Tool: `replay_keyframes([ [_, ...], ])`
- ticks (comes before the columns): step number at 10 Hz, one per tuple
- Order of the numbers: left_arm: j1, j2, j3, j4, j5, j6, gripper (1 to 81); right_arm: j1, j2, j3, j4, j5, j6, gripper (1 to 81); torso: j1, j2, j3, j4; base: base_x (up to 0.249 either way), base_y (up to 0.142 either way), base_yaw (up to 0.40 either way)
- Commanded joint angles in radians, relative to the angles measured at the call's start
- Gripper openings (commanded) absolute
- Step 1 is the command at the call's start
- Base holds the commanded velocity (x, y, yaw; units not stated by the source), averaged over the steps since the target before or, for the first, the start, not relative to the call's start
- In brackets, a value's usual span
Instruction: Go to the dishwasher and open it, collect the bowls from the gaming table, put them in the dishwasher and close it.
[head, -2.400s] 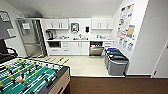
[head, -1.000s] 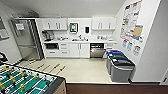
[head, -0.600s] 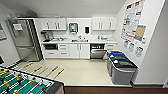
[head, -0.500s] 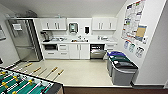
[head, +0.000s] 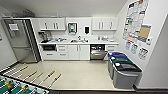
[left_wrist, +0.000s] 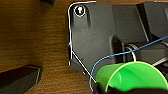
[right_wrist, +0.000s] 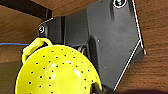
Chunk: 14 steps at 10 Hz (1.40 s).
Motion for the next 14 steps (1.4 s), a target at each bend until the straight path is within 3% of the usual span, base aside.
replay_keyframes([
  [1, -0.048, -0.014, -0.006, 0.011, 0.056, 0.004, 1.0, 0.045, -0.026, 0.009, -0.013, -0.059, -0.004, 1.0, 0.000, 0.000, 0.000, 0.000, 0.205, 0.000, 0.000],
  [6, -0.049, -0.014, -0.006, 0.011, 0.056, 0.004, 1.0, 0.048, -0.024, 0.009, -0.013, -0.061, -0.004, 1.0, 0.000, 0.000, 0.000, 0.000, 0.205, 0.000, 0.000],
  [14, -0.049, -0.014, -0.006, 0.011, 0.056, 0.004, 1.0, 0.045, -0.024, 0.008, -0.013, -0.061, -0.004, 1.0, 0.001, 0.000, 0.000, 0.000, 0.202, -0.057, 0.000],
])
